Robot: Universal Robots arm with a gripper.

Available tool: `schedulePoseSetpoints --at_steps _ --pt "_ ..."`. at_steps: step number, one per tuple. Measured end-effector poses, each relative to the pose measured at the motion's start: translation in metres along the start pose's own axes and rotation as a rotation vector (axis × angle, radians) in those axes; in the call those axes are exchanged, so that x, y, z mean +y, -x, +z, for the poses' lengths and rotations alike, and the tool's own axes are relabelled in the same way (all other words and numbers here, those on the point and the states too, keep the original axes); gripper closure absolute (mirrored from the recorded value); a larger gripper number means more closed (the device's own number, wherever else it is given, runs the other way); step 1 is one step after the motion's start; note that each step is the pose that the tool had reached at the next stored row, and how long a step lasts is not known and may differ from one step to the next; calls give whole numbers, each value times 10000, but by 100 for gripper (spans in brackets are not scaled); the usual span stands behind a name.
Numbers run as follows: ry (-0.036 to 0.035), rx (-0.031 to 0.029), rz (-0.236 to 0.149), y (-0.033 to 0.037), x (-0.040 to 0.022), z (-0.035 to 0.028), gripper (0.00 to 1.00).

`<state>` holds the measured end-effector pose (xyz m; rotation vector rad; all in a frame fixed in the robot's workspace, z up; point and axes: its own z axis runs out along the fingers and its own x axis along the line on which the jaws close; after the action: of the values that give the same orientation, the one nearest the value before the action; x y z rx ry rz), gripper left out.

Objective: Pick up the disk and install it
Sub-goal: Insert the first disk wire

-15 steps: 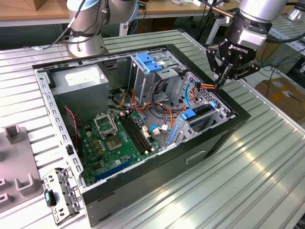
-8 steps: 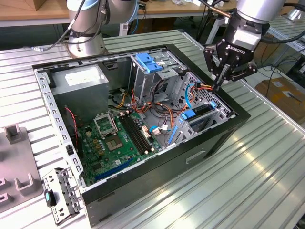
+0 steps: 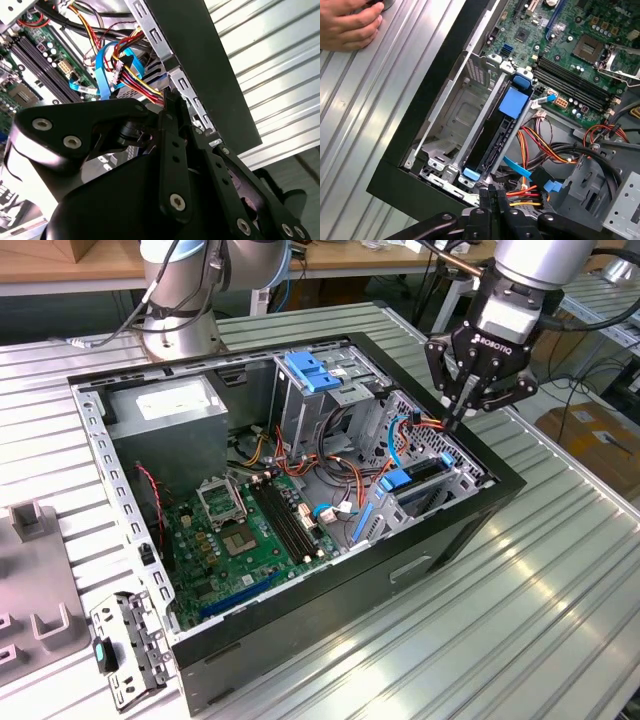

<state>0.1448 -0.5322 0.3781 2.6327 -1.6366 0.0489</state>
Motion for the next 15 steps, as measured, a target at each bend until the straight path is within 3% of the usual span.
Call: schedulePoseSetpoints --at_steps 3,13,15 --pt "16 -11 377 3 5 5 84" --pt "18 -8 390 16 33 4 84" --pt "30 -11 630 16 34 4 84"
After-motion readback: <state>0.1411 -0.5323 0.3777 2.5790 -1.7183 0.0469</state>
